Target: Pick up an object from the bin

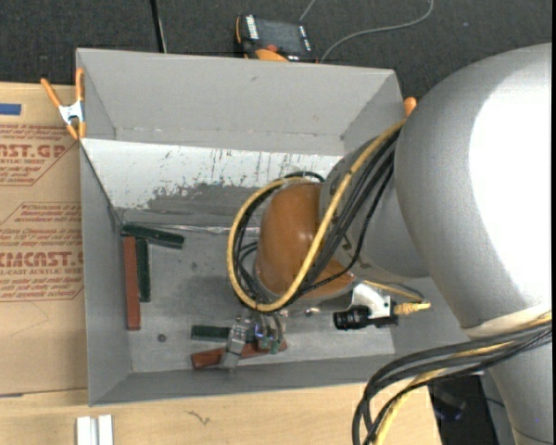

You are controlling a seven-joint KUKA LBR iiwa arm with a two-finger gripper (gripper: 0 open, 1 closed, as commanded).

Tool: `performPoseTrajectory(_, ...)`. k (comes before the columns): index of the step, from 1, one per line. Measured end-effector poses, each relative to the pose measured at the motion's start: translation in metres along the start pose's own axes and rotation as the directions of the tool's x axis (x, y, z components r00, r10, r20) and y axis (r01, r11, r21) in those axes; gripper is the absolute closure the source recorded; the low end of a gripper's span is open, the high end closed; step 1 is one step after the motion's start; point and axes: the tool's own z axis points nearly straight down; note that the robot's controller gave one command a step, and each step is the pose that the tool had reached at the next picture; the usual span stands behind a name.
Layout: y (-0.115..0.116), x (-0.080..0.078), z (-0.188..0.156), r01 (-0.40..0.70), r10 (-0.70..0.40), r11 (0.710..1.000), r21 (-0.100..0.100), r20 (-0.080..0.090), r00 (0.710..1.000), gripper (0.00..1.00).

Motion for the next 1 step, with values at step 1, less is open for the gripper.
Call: performPoseTrajectory(1,0.0003,-0.0017,-0.0019,0.0,0.0,1.0,-0.002,0.0,1.0,1.0)
